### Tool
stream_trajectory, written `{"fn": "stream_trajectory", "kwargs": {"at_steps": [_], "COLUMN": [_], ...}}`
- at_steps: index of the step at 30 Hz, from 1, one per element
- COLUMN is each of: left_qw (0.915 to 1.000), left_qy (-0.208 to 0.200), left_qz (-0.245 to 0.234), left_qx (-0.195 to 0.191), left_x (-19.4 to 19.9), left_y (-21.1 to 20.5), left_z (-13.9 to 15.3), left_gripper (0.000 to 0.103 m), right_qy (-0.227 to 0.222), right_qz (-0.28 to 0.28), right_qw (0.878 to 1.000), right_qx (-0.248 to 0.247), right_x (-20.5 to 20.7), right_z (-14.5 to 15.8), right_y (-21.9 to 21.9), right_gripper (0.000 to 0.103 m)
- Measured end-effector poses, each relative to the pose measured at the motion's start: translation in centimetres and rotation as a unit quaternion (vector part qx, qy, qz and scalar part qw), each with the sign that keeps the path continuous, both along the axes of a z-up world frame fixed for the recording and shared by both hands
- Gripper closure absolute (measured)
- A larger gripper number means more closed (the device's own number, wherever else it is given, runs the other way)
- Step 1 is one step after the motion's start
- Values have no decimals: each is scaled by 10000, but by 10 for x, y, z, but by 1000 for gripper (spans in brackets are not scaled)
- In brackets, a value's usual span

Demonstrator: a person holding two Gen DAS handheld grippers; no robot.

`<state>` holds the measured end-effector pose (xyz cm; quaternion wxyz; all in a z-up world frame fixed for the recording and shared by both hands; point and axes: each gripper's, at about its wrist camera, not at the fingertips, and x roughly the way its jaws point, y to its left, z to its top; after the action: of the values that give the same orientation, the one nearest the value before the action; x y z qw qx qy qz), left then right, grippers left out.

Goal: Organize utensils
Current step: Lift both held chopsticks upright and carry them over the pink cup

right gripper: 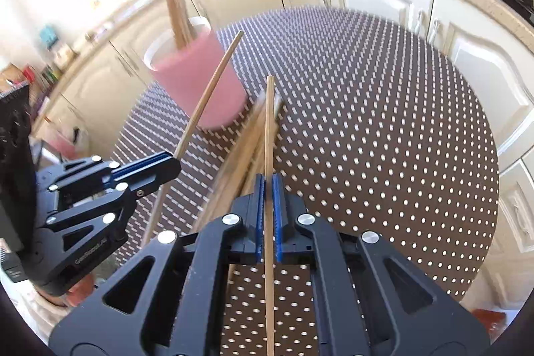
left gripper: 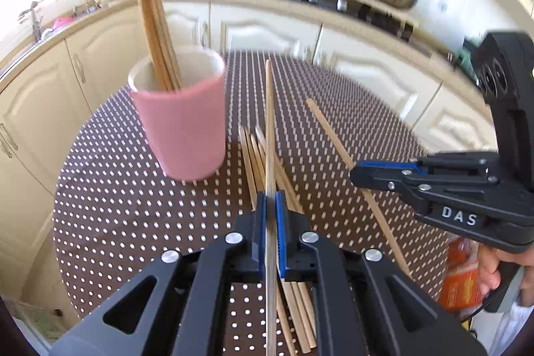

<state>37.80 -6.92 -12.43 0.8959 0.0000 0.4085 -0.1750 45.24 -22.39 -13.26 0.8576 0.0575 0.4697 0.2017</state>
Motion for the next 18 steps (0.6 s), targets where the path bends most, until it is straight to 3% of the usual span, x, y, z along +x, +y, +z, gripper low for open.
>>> {"fn": "stream_trajectory", "kwargs": {"at_steps": [8,13,18], "left_qw": [9915,9826,9707], "left_qy": [-914,-1353,-1857], "left_qz": [315,526,731], "left_qx": [-868,-1162,-1339], "left_x": [-20,-24,-24], "left_y": [28,44,59], "left_z": [42,60,78], "left_gripper": [97,97,97], "right_qy": [-1103,-1779,-2248], "right_qz": [-36,-90,-79], "right_qw": [9915,9785,9666], "right_qx": [685,1038,1227], "right_x": [-37,-50,-36], "right_z": [50,74,89], "right_y": [-6,8,52], "right_gripper": [98,97,97]}}
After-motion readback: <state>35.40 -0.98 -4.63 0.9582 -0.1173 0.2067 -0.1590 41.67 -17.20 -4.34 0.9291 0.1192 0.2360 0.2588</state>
